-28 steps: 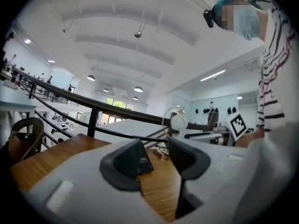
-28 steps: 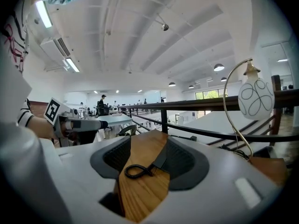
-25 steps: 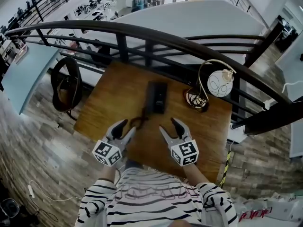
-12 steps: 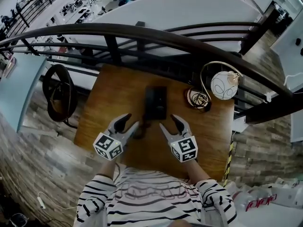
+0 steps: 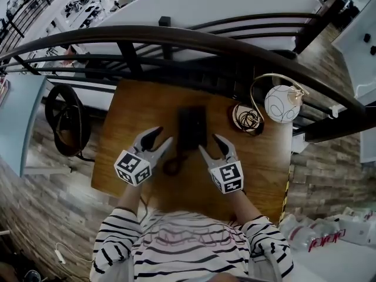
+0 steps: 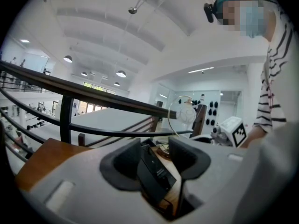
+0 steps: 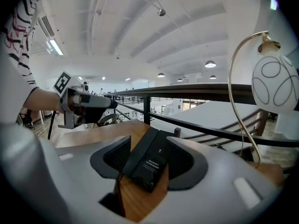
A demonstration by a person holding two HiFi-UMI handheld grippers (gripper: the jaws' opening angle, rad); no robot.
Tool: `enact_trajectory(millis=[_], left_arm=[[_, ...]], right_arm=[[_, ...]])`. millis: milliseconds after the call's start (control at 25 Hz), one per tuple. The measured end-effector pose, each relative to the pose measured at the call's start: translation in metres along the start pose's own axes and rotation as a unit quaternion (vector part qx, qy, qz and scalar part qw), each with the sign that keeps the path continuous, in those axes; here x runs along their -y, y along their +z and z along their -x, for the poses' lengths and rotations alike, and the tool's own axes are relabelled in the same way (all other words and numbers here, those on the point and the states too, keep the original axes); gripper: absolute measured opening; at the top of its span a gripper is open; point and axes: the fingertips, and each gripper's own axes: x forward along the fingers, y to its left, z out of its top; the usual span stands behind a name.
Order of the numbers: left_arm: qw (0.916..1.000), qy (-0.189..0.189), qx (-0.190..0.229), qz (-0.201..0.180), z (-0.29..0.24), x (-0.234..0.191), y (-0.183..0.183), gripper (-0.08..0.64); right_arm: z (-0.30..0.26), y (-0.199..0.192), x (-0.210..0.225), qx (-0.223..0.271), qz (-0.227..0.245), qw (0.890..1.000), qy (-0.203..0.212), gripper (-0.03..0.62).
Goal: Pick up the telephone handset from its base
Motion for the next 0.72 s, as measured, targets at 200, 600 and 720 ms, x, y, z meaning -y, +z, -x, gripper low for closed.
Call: enact_trajectory(millis=[200,600,720], left_arm=[[0.9997,-0.012,-0.019,0.011,-0.033,-0.022,0.001,0.187],[0.996,-0.023,-0.063,0.06,-0.084,-0.053,-0.045,0.187],[0.9934,-0.027,-0.08,0.078,-0.101,-0.064,-0.062,0.19]], right_arm=[[-0.024,-0.005,0.02,-0.017,0.006,1.0,-0.007,0.23],[-0.069,-0.042,0.032,-0.061,0.015,0.998,-0.001,0.23],[-0.084,-0.052,0.038,-0.073,0.017,0.997,0.0,0.229]])
